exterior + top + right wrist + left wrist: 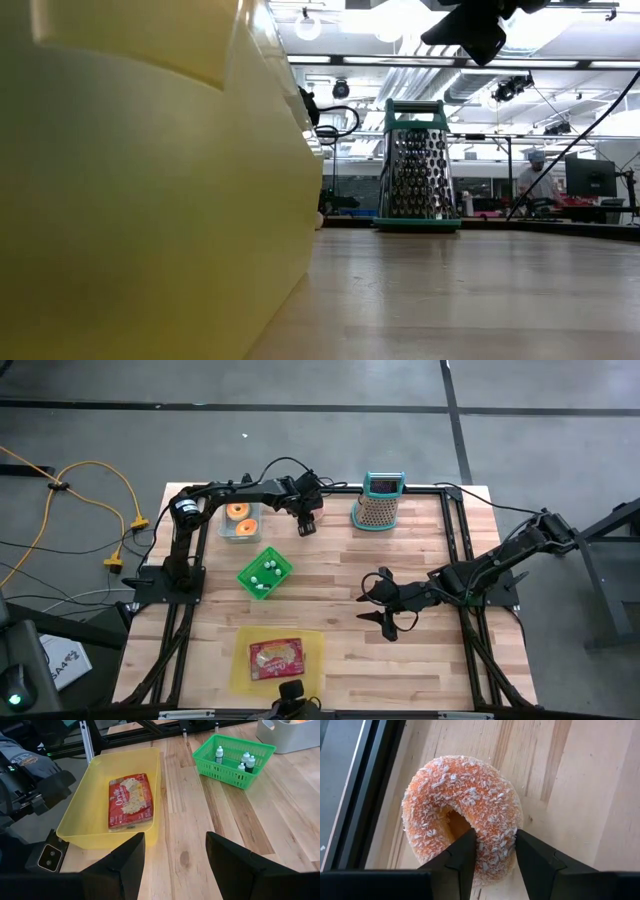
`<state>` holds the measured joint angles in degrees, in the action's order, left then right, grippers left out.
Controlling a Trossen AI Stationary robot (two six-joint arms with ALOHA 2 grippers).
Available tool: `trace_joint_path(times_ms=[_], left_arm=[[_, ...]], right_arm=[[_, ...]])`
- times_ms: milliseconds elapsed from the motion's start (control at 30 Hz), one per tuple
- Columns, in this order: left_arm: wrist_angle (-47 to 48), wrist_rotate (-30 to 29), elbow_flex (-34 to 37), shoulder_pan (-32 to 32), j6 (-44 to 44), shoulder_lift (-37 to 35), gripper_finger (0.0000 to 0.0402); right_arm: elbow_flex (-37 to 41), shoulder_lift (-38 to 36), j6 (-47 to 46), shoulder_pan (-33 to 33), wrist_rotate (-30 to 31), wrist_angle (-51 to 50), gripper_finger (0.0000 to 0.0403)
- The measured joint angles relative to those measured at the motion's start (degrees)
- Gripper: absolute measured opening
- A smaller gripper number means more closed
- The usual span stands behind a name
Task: Pick & Place Food Item
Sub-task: Put the pink and brown donut into the gray bin
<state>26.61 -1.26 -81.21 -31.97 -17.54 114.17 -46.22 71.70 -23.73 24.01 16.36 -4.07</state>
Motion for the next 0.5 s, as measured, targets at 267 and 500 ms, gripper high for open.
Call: trace_joint_path(times_ms=[267, 500], left_arm=[[-0.04, -0.02, 0.02, 0.00, 0.00, 0.00, 0.0124], [-0.15, -0.04, 0.04, 0.00, 0.53, 0.00, 0.0124]], right_arm=[[0.00, 0.00, 0.00, 0.00, -0.01, -0.03, 0.0197], [0.01, 0.00, 0.00, 0.00, -0.02, -0.03, 0.0197]])
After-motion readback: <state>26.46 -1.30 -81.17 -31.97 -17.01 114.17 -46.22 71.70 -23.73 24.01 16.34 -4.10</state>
